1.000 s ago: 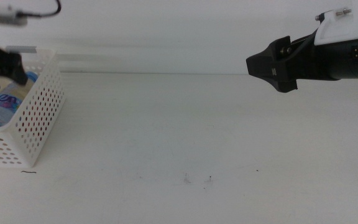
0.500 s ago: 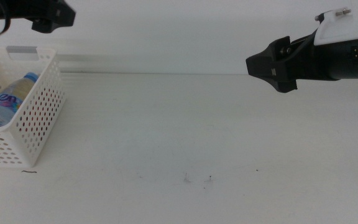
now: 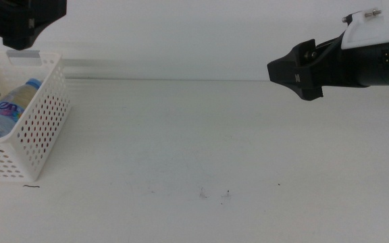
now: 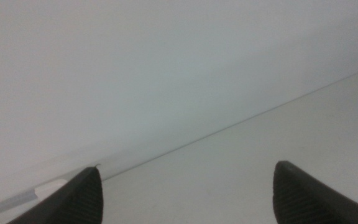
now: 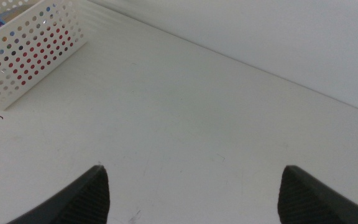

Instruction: Use arms to grab the bottles and put them into the dustbin to the left of the table.

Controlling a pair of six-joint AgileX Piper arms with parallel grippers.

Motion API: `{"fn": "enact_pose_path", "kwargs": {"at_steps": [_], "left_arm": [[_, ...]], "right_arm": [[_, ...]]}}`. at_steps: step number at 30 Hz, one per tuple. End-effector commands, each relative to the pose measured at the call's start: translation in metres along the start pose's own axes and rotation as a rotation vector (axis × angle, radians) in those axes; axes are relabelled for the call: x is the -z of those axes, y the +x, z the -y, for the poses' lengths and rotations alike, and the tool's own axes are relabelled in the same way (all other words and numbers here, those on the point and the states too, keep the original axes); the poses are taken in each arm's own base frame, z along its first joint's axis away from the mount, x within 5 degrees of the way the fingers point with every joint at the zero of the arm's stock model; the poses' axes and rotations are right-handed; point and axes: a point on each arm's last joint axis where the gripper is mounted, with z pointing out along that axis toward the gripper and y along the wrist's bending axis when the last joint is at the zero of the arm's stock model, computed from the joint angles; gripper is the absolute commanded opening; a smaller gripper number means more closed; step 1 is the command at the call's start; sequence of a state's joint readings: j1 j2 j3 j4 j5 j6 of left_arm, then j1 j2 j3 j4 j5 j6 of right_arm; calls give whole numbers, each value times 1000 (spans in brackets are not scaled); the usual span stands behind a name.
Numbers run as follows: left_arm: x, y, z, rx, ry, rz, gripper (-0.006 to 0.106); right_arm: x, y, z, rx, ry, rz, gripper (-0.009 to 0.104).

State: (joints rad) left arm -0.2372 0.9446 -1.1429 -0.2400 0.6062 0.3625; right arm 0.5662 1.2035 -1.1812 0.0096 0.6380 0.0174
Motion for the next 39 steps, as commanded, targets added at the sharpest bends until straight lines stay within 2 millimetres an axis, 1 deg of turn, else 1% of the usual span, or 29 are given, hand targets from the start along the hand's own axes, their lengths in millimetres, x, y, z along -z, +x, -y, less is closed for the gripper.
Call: {"fn": "enact_pose_path", "kwargs": {"at_steps": [1, 14, 15, 18, 21, 23, 24, 27, 28, 30, 32, 35, 37, 39], "left_arm": [[2, -2, 0, -3, -8, 25, 94], [1, -4, -1, -9, -20, 53, 94], [1, -4, -1, -9, -20, 53, 94], [-2, 1, -1, -6, -18, 38, 94], [-1, 14, -2, 3, -44, 56, 94], [2, 35, -3, 24, -79, 79, 94], [6, 45, -2, 30, -96, 90, 94], [15, 91, -3, 37, -183, 124, 94], [19, 106, -3, 42, -213, 134, 94], [30, 130, -1, 47, -266, 164, 94], [42, 154, 3, 50, -309, 175, 94], [56, 184, 10, 54, -361, 200, 94], [60, 203, 14, 56, -390, 206, 94], [58, 225, 17, 64, -403, 182, 94]], "right_arm": [[2, -3, 2, 8, 6, 19, 93], [2, -3, 2, 8, 6, 19, 93], [4, 2, 7, -29, 11, 13, 93], [11, 10, 20, -61, 56, 17, 93], [20, 24, 38, -83, 136, 52, 93], [30, 39, 51, -83, 207, 110, 93], [33, 50, 55, -80, 236, 133, 93], [52, 85, 65, -87, 334, 258, 93], [58, 100, 66, -96, 364, 294, 93], [72, 130, 64, -114, 417, 329, 93], [80, 164, 60, -135, 464, 325, 93], [83, 208, 51, -150, 499, 330, 93], [83, 228, 45, -145, 505, 357, 93], [81, 247, 41, -137, 508, 381, 93]]}}
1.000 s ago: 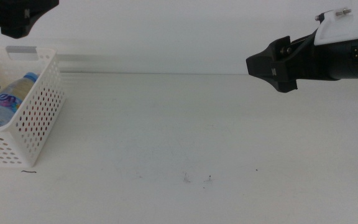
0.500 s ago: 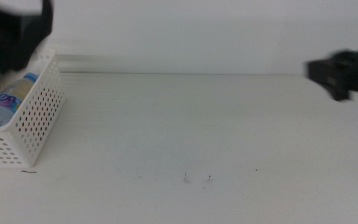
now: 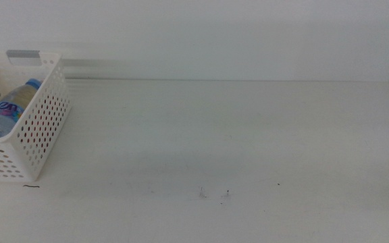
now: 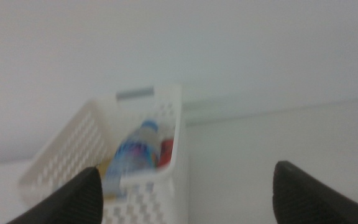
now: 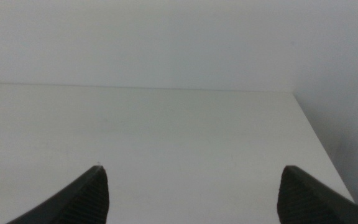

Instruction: Use arms to grab the bottles and put them into the dustbin to the left of the table.

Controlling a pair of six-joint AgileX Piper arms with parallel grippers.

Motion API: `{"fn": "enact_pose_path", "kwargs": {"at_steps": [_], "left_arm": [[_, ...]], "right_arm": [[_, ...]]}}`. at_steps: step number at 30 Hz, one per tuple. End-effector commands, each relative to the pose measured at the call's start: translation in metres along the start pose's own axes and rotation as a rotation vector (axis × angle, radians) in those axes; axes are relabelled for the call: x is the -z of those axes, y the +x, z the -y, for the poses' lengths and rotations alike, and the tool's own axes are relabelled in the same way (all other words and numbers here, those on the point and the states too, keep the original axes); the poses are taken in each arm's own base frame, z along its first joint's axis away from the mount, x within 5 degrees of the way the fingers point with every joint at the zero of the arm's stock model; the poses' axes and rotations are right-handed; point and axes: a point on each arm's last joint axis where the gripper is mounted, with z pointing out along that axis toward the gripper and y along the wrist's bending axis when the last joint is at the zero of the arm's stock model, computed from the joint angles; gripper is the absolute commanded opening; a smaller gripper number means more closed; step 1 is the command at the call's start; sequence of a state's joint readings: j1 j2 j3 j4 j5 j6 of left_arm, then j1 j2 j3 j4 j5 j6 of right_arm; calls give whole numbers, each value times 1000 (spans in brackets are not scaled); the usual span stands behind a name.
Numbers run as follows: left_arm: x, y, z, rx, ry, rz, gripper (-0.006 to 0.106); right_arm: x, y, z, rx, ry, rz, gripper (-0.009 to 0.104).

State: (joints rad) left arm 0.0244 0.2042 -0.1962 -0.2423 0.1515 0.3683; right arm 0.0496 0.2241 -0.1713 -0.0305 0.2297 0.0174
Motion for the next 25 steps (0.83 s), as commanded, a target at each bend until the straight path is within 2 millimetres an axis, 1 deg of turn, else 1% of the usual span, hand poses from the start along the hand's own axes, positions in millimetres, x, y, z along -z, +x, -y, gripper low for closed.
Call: {"fn": "enact_pose_path", "kwargs": {"at_steps": [1, 4, 5, 7, 9, 16, 25], "left_arm": [[4, 22, 2, 5, -21, -9, 94], [7, 46, 4, 11, -37, -18, 94], [8, 53, 4, 11, -44, -21, 94], [10, 54, 4, 10, -55, 3, 94], [10, 59, 6, 6, -36, -50, 94], [10, 53, 4, 10, -63, 22, 94], [10, 52, 3, 3, -66, 28, 94]], "right_arm": [[5, 21, 1, 30, 14, 27, 93], [8, 43, 1, 41, 18, 54, 93], [8, 46, 1, 41, 18, 58, 93], [8, 46, 1, 41, 18, 52, 93], [8, 50, 1, 51, 22, 17, 93], [8, 47, 1, 46, 20, 45, 93], [8, 47, 1, 44, 19, 45, 93]]}}
